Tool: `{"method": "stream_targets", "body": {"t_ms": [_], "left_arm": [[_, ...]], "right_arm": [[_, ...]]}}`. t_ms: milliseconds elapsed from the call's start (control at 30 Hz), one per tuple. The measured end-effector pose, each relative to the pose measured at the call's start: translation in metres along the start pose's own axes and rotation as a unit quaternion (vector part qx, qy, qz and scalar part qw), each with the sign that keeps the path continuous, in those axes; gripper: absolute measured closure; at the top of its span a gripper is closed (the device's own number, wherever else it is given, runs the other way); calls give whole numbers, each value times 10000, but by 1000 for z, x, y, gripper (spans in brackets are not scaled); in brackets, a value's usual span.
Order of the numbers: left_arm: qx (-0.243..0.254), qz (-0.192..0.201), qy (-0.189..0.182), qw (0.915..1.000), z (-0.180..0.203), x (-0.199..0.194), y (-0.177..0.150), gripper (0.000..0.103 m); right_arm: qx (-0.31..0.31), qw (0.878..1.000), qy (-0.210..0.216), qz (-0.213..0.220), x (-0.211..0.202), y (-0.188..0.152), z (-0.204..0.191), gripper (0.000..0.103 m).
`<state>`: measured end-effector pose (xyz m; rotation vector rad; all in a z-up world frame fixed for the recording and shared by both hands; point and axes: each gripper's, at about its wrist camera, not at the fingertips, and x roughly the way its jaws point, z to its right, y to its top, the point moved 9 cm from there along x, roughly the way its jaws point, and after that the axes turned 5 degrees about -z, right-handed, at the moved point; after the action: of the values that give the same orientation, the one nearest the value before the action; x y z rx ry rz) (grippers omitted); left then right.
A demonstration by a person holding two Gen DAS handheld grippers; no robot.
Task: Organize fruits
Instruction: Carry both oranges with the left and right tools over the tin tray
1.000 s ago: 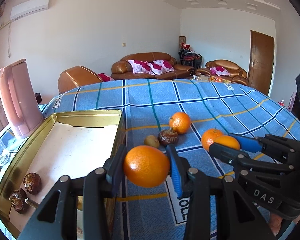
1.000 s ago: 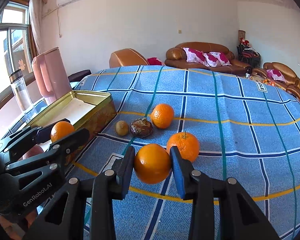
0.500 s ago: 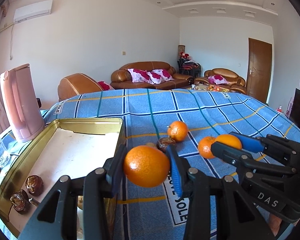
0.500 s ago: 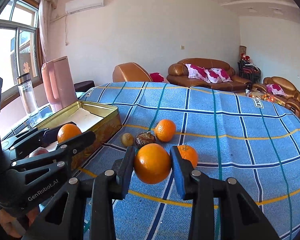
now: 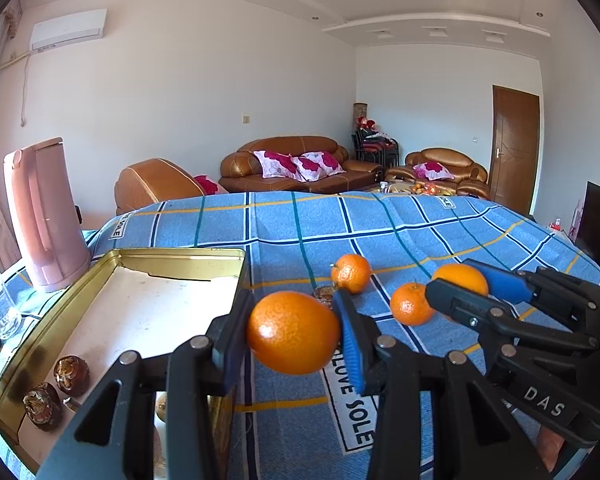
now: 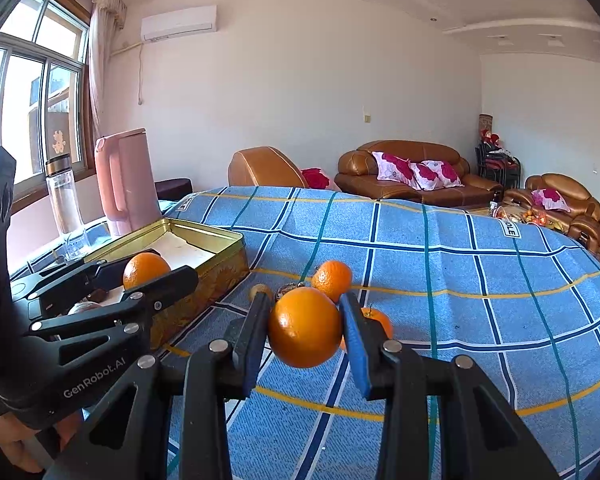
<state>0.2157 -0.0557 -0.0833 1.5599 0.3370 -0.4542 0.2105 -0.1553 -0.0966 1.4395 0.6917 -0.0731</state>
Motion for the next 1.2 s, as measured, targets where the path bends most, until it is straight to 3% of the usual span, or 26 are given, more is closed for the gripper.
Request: {"method": "stream_targets", "body": {"t_ms": [300,1200], "left_arm": [[-33,152,-8,9999,0,-6,2,60],[3,588,117,9982,0,-26,6,60]], "right_arm": [[-57,9995,-59,299,-11,3,-2,65],[-98,9977,-133,650,-28,6,1,65]]}}
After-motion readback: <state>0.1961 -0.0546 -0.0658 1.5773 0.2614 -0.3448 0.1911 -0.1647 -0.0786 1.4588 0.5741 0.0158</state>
